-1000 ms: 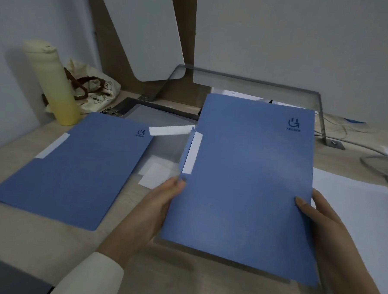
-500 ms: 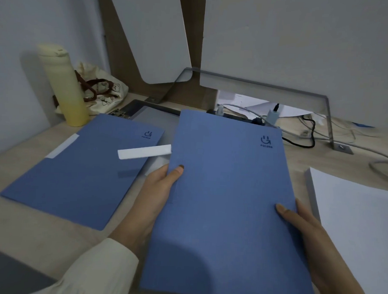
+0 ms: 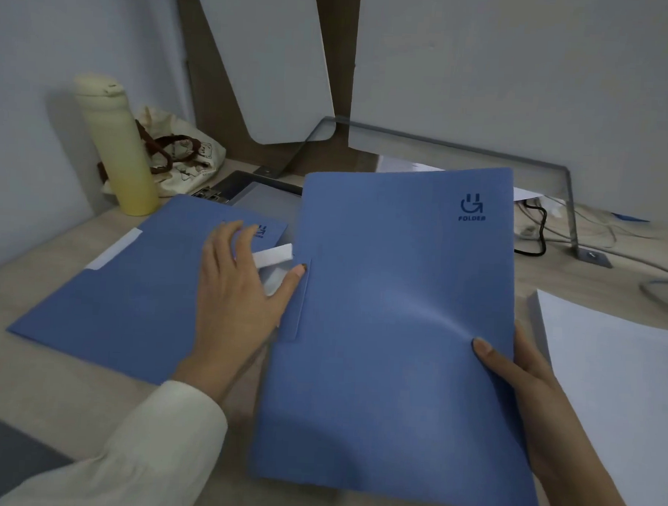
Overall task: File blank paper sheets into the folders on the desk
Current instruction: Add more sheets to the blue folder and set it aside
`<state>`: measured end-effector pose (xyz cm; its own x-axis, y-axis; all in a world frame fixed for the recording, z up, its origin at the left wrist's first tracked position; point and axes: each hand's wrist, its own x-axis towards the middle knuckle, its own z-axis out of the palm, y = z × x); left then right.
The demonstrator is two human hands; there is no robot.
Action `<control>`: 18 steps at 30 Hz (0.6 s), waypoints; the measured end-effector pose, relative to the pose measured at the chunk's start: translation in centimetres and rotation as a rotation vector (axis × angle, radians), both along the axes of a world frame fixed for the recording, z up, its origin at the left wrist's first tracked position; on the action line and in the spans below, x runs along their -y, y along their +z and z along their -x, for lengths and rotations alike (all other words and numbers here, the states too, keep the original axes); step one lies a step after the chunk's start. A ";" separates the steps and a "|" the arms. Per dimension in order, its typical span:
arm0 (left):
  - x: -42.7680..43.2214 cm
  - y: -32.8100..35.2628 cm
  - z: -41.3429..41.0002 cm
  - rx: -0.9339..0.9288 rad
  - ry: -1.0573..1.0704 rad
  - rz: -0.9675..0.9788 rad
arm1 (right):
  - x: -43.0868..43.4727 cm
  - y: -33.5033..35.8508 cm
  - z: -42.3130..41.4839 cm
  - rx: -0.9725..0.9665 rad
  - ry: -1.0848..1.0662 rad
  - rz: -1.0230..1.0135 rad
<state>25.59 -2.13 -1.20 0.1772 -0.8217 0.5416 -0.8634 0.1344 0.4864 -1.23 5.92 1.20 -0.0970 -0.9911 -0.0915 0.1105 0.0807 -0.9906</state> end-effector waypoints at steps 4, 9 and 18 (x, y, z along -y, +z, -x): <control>0.8 1.1 -1.3 0.056 -0.044 -0.292 | 0.1 0.6 0.2 0.002 0.029 0.010; 0.3 2.0 -1.7 -0.333 -0.161 -0.502 | 0.4 0.4 -0.4 -0.010 0.033 0.015; -0.7 -0.1 -1.8 -1.058 -0.155 -0.501 | 1.7 -0.9 -5.1 0.000 0.056 0.012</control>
<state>27.42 -1.47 -1.34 0.2234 -0.9531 -0.2041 0.0100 -0.2072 0.9783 3.86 4.22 0.27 -0.0412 -0.9960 -0.0792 0.1057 0.0745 -0.9916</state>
